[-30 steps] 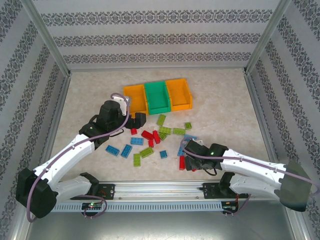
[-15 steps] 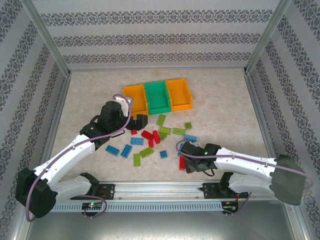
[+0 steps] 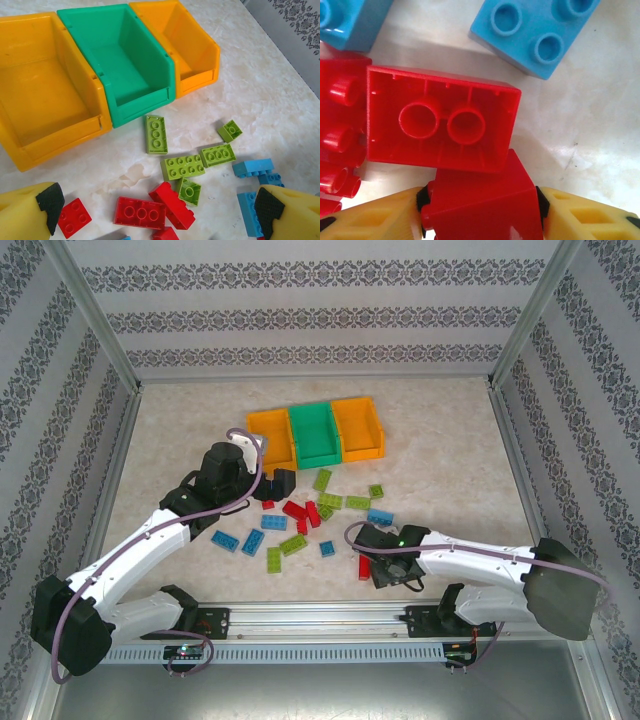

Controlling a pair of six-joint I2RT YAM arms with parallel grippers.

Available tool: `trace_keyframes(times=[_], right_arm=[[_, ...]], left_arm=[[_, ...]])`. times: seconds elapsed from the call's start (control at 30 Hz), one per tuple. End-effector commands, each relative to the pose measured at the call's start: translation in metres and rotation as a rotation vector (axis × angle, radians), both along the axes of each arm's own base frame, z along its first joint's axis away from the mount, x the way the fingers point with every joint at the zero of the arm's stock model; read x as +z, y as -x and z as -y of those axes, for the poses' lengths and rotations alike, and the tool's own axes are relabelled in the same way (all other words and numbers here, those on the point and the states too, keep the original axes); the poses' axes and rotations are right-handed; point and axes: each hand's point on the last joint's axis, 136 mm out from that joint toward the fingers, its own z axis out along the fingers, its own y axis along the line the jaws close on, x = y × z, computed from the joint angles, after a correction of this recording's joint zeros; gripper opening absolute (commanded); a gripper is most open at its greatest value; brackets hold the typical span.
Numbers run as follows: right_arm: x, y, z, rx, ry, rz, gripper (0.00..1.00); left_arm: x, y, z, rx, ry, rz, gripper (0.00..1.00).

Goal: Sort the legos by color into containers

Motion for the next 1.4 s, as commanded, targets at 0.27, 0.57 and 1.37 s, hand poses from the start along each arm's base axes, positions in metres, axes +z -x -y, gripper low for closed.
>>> trace_keyframes(times=[0.27, 0.57, 1.37], right_arm=[[0.014, -0.002, -0.004, 0.021, -0.018, 0.024, 0.33], [0.065, -0.025, -0.018, 0.012, -0.195, 0.166, 0.28], [0.192, -0.293, -0.139, -0.132, -0.688, 0.558, 0.27]], left_arm=[[0.003, 0.004, 0.004, -0.021, -0.012, 0.037, 1.00], [-0.002, 0.001, -0.007, 0.040, -0.041, 0.020, 1.00], [-0.062, 0.002, -0.038, 0.192, -0.206, -0.159, 0.99]])
